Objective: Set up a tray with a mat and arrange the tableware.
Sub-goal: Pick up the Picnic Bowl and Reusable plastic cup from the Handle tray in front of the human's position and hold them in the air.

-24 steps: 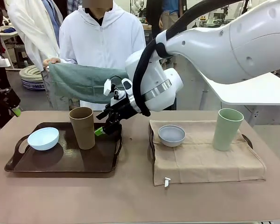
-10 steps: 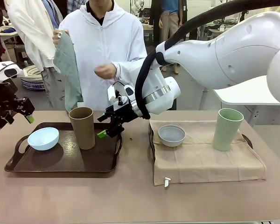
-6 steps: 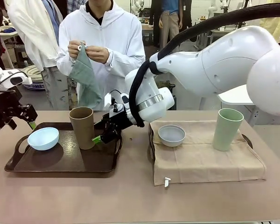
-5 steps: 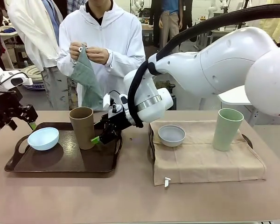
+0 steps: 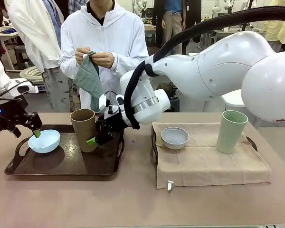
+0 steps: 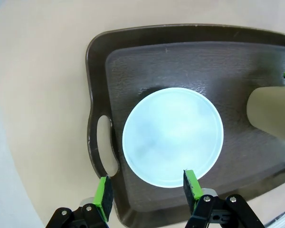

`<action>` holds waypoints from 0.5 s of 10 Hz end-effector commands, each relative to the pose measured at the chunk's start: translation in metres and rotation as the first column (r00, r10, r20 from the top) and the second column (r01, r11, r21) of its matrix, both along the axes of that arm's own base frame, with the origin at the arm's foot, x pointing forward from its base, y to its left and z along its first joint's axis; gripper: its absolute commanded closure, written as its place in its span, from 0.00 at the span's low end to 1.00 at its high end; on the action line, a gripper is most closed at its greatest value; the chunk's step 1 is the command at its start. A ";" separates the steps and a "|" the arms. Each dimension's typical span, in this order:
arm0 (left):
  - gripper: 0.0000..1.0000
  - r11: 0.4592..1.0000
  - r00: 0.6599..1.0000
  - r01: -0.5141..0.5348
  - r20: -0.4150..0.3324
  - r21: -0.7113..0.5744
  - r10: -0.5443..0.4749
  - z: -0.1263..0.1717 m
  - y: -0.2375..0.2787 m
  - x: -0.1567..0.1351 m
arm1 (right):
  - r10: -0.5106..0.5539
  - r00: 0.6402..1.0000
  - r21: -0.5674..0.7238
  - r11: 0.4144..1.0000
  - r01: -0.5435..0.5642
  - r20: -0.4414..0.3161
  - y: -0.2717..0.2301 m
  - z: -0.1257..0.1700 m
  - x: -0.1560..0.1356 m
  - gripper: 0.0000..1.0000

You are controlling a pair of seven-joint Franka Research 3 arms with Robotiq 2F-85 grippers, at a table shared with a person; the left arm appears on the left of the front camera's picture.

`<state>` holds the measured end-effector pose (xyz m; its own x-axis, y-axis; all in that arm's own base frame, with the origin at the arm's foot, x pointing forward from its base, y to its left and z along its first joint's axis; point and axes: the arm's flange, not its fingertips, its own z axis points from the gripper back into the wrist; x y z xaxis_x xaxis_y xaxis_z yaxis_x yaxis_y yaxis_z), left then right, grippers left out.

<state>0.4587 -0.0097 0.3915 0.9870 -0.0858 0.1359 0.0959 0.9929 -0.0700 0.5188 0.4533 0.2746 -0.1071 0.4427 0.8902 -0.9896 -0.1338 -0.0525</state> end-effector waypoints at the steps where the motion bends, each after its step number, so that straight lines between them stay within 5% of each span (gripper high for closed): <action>1: 0.21 0.999 1.000 -0.001 0.005 0.034 0.001 -0.007 -0.003 0.005 | -0.035 0.999 0.033 0.999 0.035 0.005 0.009 -0.004 0.001 0.00; 5: 0.21 1.000 1.000 -0.014 -0.014 0.006 0.014 -0.019 -0.008 0.015 | -0.038 0.999 0.054 0.998 0.039 -0.014 0.019 -0.007 0.006 0.00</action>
<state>0.4653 -0.0155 0.3733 0.9900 -0.0891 0.1095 0.0970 0.9929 -0.0694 0.5241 0.4665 0.2703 -0.0954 0.4189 0.9030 -0.9910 -0.1256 -0.0464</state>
